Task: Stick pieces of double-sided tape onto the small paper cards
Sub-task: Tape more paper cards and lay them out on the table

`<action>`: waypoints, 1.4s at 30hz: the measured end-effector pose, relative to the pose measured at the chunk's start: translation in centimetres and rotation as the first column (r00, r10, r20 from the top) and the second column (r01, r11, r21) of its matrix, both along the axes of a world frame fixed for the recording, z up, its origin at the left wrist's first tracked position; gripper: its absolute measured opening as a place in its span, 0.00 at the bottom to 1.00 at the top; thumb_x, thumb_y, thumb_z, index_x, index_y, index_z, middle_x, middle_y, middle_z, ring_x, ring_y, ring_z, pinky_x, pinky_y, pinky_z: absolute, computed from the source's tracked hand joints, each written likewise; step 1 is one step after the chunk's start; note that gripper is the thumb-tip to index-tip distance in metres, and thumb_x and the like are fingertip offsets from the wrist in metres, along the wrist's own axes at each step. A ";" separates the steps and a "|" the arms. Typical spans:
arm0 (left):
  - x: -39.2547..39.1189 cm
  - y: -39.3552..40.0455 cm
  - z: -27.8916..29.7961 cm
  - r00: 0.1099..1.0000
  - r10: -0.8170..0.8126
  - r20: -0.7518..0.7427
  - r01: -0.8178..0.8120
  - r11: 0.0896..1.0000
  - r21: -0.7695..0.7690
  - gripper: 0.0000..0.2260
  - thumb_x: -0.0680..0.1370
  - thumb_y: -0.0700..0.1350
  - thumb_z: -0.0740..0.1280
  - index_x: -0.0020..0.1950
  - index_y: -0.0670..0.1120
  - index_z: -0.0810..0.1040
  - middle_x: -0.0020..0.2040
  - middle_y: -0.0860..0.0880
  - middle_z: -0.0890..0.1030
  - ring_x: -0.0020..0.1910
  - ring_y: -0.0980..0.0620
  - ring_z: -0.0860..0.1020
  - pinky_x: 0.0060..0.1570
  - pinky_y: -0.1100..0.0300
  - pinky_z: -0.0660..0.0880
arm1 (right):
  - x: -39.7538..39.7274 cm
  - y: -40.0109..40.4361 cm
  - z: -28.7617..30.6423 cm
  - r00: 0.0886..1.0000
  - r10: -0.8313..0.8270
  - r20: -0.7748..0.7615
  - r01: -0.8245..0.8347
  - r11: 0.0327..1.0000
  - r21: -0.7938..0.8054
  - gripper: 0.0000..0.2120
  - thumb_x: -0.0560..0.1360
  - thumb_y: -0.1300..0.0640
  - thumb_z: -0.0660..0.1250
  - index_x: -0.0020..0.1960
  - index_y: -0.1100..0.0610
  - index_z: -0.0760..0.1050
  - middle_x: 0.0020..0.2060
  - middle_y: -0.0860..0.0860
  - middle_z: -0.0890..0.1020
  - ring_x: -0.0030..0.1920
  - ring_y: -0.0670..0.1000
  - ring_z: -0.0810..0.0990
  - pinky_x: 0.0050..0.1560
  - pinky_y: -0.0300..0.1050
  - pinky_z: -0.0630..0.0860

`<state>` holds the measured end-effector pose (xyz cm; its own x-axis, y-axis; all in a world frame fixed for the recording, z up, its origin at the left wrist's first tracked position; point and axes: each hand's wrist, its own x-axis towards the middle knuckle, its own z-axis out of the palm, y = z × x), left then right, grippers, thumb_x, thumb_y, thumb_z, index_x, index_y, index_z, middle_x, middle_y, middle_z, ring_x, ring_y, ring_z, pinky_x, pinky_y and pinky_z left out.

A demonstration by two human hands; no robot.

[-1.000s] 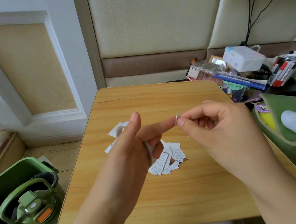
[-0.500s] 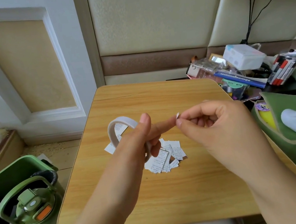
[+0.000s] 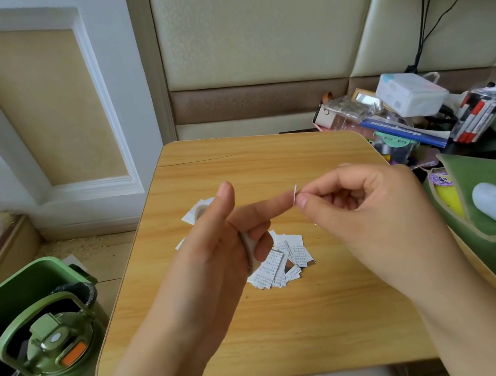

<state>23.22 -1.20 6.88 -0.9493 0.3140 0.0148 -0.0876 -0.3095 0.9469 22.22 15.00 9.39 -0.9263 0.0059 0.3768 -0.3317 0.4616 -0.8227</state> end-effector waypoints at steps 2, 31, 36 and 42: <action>0.0 -0.1 0.0 1.000 -0.009 0.002 0.009 1.000 0.004 0.26 0.71 0.63 0.54 0.50 0.49 0.86 0.34 0.54 0.68 0.37 0.54 0.65 0.48 0.57 0.63 | 0.0 0.0 0.0 1.000 0.004 0.002 -0.004 1.000 -0.006 0.04 0.67 0.57 0.74 0.33 0.50 0.82 0.28 0.46 0.77 0.29 0.41 0.70 0.31 0.30 0.65; -0.2 -0.1 -0.2 0.998 -0.031 0.047 0.027 0.996 0.084 0.26 0.71 0.62 0.56 0.50 0.46 0.86 0.34 0.53 0.68 0.35 0.55 0.67 0.48 0.58 0.64 | -0.1 0.0 -0.2 1.000 0.009 0.015 -0.008 1.000 -0.025 0.05 0.67 0.57 0.74 0.33 0.50 0.82 0.27 0.46 0.77 0.29 0.41 0.70 0.30 0.30 0.66; 0.0 0.2 0.0 1.000 0.011 -0.005 -0.011 0.999 -0.030 0.26 0.71 0.63 0.54 0.51 0.51 0.85 0.33 0.56 0.68 0.36 0.55 0.66 0.48 0.58 0.63 | 0.0 0.0 0.0 0.999 0.005 0.038 -0.004 0.999 -0.041 0.04 0.65 0.57 0.75 0.34 0.49 0.83 0.28 0.46 0.78 0.29 0.40 0.71 0.30 0.29 0.67; -0.1 0.7 0.1 0.995 0.078 -0.060 -0.086 0.985 -0.150 0.25 0.71 0.62 0.52 0.51 0.54 0.85 0.33 0.56 0.67 0.34 0.57 0.67 0.49 0.53 0.59 | -0.1 0.0 -0.4 0.998 -0.012 0.066 0.014 1.000 -0.027 0.03 0.66 0.58 0.75 0.36 0.51 0.83 0.27 0.45 0.77 0.28 0.40 0.71 0.30 0.29 0.67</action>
<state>23.09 -0.51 6.95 -0.9711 0.2375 0.0247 -0.0154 -0.1651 0.9862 22.12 15.00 8.99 -0.9489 0.0274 0.3144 -0.2706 0.4425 -0.8550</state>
